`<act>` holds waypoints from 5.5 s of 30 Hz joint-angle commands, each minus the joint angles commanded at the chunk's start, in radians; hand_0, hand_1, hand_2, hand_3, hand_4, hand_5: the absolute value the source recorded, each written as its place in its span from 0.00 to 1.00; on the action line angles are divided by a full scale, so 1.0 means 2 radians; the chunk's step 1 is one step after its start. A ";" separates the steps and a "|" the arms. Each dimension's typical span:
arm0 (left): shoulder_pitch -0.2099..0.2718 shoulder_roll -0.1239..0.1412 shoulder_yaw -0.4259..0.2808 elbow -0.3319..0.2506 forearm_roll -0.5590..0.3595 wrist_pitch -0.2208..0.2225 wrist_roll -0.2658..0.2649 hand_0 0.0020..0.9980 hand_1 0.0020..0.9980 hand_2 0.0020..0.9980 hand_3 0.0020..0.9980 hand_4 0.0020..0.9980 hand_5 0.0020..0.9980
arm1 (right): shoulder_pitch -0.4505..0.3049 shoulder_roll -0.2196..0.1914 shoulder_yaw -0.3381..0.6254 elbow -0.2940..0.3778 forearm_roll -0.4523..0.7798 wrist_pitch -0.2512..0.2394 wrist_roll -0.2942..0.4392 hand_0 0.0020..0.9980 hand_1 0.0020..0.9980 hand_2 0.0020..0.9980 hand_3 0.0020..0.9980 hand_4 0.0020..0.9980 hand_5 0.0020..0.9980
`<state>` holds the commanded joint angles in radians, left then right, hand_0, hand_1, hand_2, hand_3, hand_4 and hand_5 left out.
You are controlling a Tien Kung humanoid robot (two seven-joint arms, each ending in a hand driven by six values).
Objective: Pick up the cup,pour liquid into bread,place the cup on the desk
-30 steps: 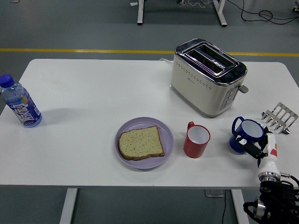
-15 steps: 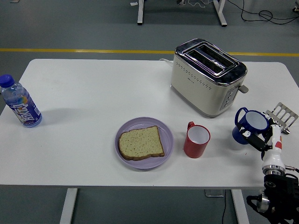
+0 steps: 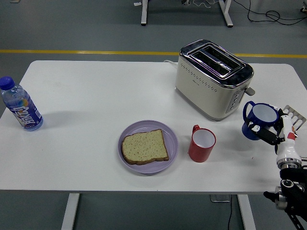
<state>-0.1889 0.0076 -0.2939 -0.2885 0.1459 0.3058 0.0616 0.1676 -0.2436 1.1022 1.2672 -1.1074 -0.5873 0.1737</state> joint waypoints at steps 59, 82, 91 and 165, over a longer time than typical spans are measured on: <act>-0.006 0.004 0.013 0.000 -0.024 0.001 -0.009 0.69 0.69 0.70 0.55 0.25 1.00 | 0.141 0.031 -0.146 0.101 -0.278 0.017 -0.176 0.26 0.27 0.42 0.46 0.79 0.06; -0.005 0.003 0.012 0.000 -0.023 0.002 -0.008 0.69 0.69 0.70 0.55 0.25 1.00 | 0.166 0.035 -0.181 0.077 -0.392 0.000 -0.171 0.27 0.28 0.42 0.46 0.78 0.05; -0.005 0.003 0.011 0.000 -0.022 0.002 -0.008 0.69 0.69 0.70 0.55 0.25 1.00 | 0.180 0.032 -0.198 0.067 -0.468 0.003 -0.178 0.28 0.28 0.42 0.46 0.79 0.05; -0.001 0.003 0.007 0.000 -0.017 0.002 -0.006 0.69 0.69 0.70 0.55 0.25 1.00 | 0.218 0.005 -0.239 0.096 -0.305 0.010 -0.107 0.34 0.30 0.43 0.47 0.77 0.02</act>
<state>-0.1900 0.0135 -0.2791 -0.2882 0.1112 0.3103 0.0501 0.6039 -0.2328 0.6240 1.4588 -1.7165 -0.5678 -0.0394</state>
